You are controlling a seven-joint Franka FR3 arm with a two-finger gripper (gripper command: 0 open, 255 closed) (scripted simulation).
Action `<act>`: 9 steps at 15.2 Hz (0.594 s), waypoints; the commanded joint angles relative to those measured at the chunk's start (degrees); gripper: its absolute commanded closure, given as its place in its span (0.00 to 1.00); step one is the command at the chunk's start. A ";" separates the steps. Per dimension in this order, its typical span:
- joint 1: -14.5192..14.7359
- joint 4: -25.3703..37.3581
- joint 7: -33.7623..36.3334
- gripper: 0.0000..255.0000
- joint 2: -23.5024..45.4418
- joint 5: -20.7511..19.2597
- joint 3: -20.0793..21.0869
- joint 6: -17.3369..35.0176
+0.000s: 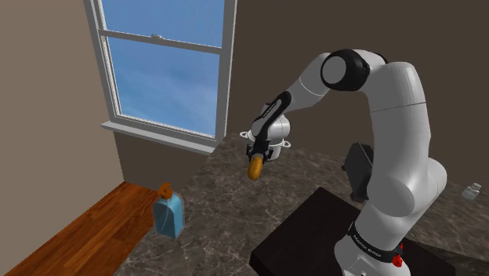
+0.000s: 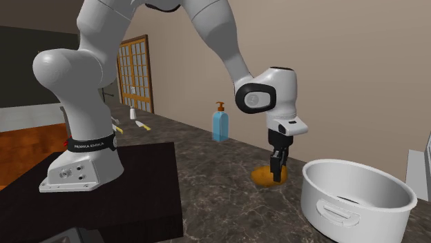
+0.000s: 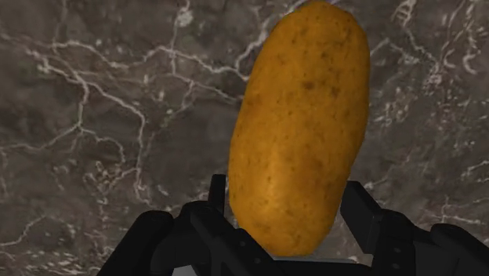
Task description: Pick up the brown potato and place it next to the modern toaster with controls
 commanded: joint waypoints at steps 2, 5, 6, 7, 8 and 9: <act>0.17 -0.62 0.23 1.00 -2.28 -0.21 -0.22 -1.69; 0.32 -0.97 0.46 1.00 -4.32 -0.43 -0.42 -3.38; 0.36 -1.07 0.54 1.00 -4.99 -0.51 -0.49 -3.95; 0.41 -1.15 0.61 1.00 -5.65 -0.59 -0.55 -4.53; 0.45 -1.22 0.69 1.00 -6.31 -0.67 -0.61 -5.12; 0.49 -1.27 0.77 1.00 -6.96 -0.76 -0.67 -5.71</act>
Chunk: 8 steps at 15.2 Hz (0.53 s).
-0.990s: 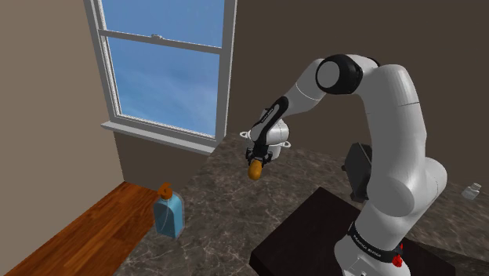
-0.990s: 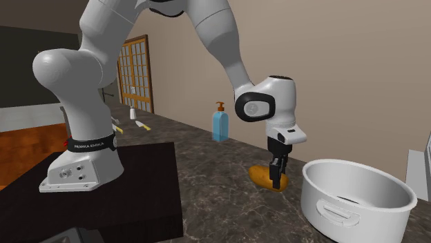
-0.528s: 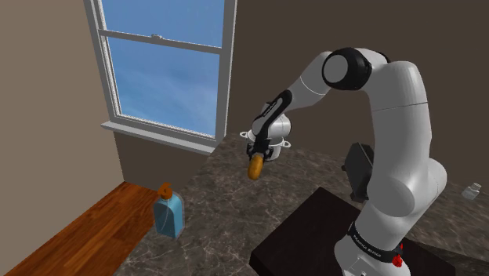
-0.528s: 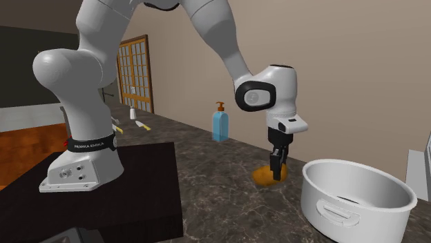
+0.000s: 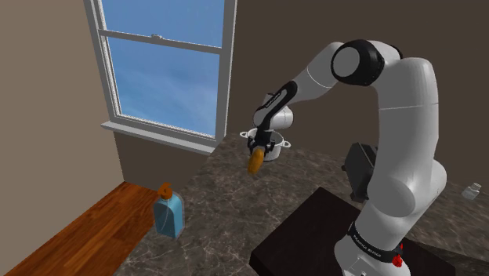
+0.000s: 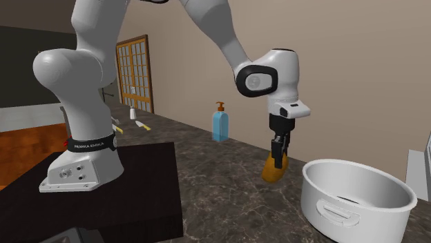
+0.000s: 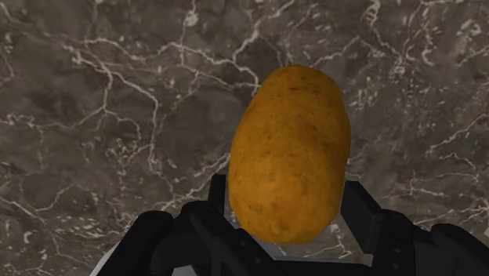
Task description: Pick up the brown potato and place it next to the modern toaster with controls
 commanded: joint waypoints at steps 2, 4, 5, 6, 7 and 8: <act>0.19 -0.27 0.32 1.00 -2.05 -0.27 -0.18 -1.80; 0.27 -0.29 0.48 1.00 -3.30 -0.43 -0.29 -3.02; 0.30 -0.28 0.56 1.00 -3.91 -0.52 -0.35 -3.64; 0.34 -0.27 0.64 1.00 -4.51 -0.60 -0.40 -4.26; 0.37 -0.24 0.72 1.00 -5.11 -0.69 -0.44 -4.88; 0.40 -0.19 0.79 1.00 -5.70 -0.77 -0.49 -5.52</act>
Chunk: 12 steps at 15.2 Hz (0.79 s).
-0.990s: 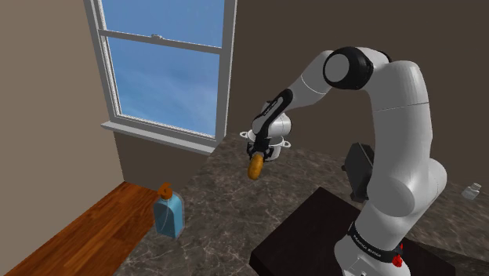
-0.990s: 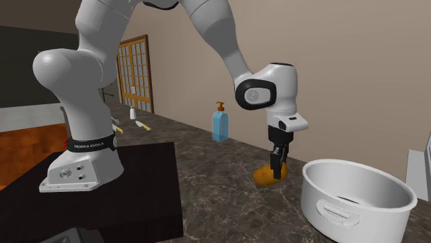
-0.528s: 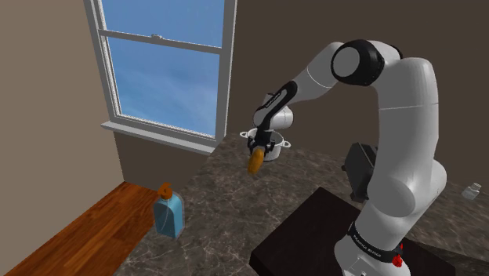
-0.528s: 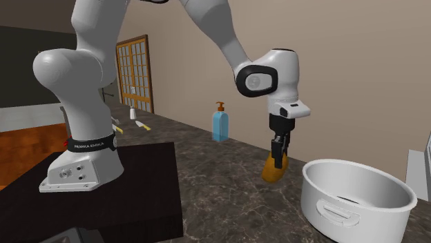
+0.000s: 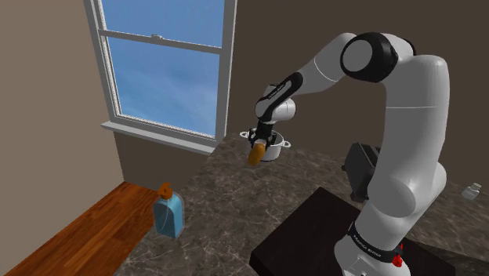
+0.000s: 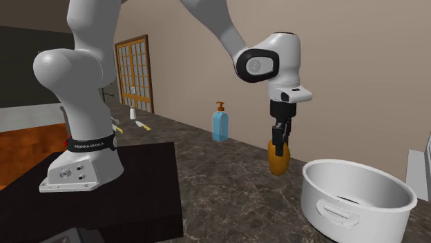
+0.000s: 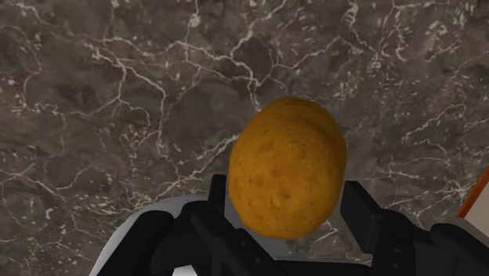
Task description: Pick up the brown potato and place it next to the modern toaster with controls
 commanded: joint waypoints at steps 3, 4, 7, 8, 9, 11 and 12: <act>0.13 0.20 0.35 1.00 -2.53 -0.36 -0.19 -2.73; 0.16 0.29 0.42 1.00 -3.09 -0.44 -0.23 -3.38; 0.22 0.63 0.64 1.00 -4.72 -0.69 -0.33 -5.34; 0.24 0.79 0.71 1.00 -5.22 -0.76 -0.36 -6.01; 0.26 0.95 0.79 1.00 -5.74 -0.84 -0.39 -6.68; 0.28 1.30 0.92 1.00 -6.73 -0.99 -0.45 -8.02; 0.30 1.49 0.99 1.00 -7.22 -1.06 -0.47 -8.70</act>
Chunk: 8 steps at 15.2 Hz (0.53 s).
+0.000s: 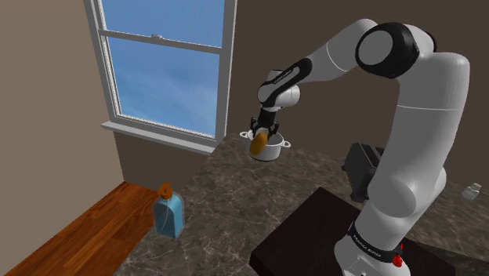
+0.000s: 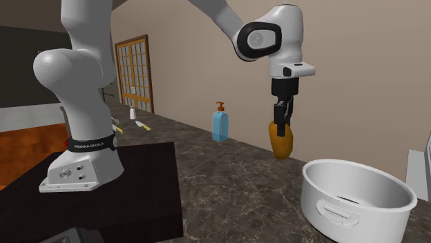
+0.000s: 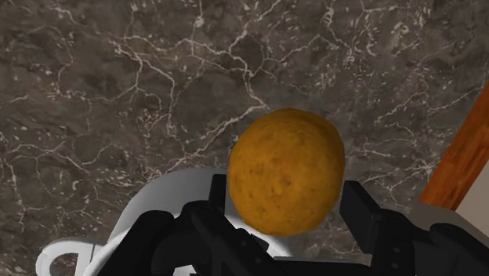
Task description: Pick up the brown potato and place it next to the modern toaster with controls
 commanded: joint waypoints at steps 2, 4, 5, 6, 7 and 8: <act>0.08 0.67 0.27 1.00 -1.47 -0.23 -0.05 -2.16; 0.09 1.15 0.40 1.00 -2.37 -0.36 -0.09 -3.53; 0.10 1.40 0.46 1.00 -2.81 -0.43 -0.11 -4.22; 0.11 1.67 0.52 1.00 -3.23 -0.49 -0.13 -4.91; 0.12 1.95 0.58 1.00 -3.65 -0.55 -0.14 -5.61; 0.12 2.25 0.64 1.00 -4.05 -0.61 -0.16 -6.30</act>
